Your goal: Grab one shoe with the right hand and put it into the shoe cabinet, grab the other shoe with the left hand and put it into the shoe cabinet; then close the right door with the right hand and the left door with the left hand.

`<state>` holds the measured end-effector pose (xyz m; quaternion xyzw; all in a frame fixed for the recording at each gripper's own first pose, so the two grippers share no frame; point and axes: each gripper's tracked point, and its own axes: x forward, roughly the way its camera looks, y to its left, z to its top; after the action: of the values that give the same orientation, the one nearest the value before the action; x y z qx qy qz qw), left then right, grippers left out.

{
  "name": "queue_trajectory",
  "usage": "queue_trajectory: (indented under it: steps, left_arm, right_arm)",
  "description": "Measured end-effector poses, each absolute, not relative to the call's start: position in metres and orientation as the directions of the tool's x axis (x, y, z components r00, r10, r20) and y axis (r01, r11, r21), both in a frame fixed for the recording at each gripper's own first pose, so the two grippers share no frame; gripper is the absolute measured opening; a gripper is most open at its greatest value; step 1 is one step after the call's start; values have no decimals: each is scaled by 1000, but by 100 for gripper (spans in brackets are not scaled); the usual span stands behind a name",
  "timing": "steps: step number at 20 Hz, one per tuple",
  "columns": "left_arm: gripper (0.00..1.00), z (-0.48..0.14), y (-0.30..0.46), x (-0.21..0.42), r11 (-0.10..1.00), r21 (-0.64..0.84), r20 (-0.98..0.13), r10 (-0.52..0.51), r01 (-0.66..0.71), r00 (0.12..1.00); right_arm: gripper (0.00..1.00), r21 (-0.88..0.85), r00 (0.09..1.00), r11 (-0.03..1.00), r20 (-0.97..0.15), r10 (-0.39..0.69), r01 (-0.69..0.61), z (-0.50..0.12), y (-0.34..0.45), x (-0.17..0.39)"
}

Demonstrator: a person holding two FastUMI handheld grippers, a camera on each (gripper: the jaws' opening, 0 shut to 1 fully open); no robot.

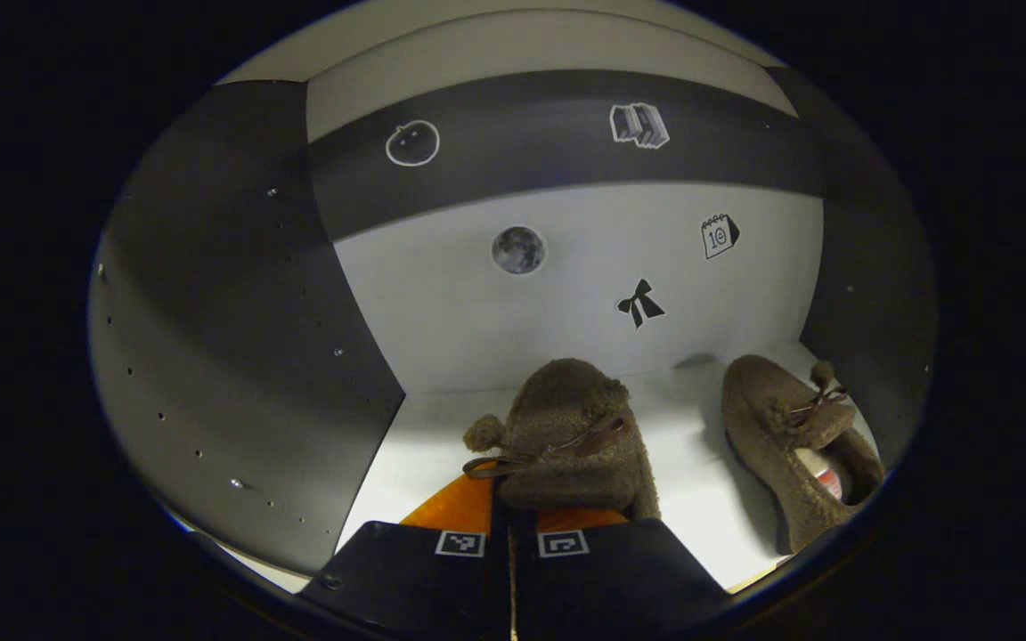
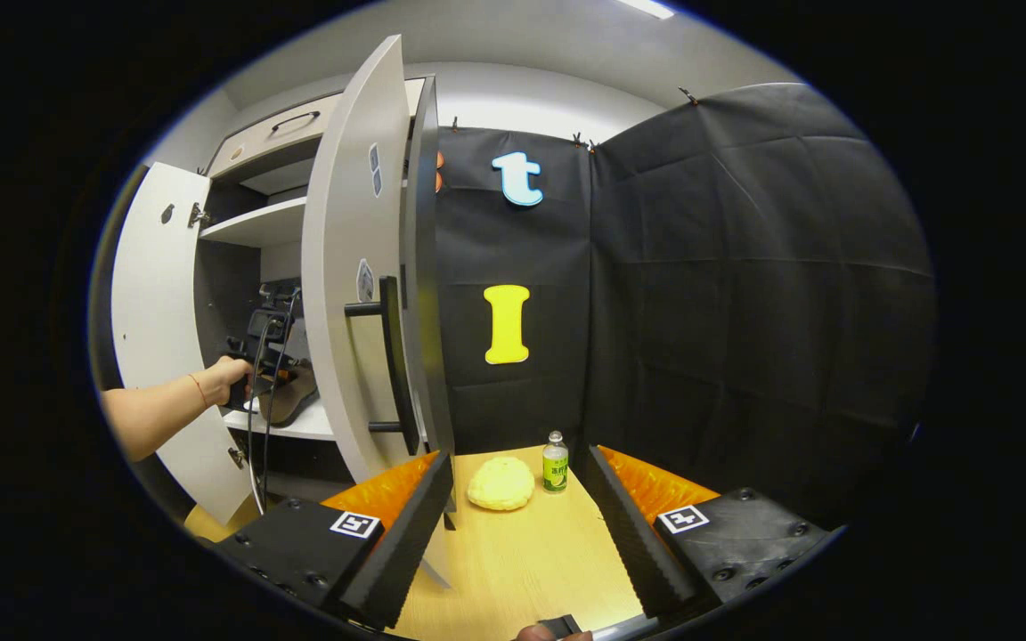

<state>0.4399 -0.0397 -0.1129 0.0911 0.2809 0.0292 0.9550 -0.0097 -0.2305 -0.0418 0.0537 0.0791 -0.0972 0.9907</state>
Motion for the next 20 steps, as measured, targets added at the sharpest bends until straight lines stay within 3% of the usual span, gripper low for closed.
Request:
queue_trajectory:
  steps: [2,8,9,13,14,20]
  left_arm:
    - [8,-120,-37,440,980,201,-551,112,1,827]
    - [24,-111,-38,421,982,185,-564,84,26,822]
    - [47,-108,-39,415,984,177,-560,72,34,825]
    - [89,-84,-32,389,979,204,-486,91,11,869]
    - [94,-77,-32,383,979,203,-463,86,11,882]
    - [96,-27,-42,320,993,114,-329,29,10,944]
  right_arm:
    - [98,93,968,975,-166,-187,204,-42,-231,-9]
    - [98,105,973,976,-158,-171,188,-38,-225,-12]
    - [98,109,974,977,-155,-167,185,-37,-223,-13]
    - [97,121,977,977,-147,-156,174,-31,-219,-20]
    - [97,127,977,976,-143,-157,175,-29,-220,-22]
    - [97,133,980,976,-127,-156,173,-20,-223,-21]
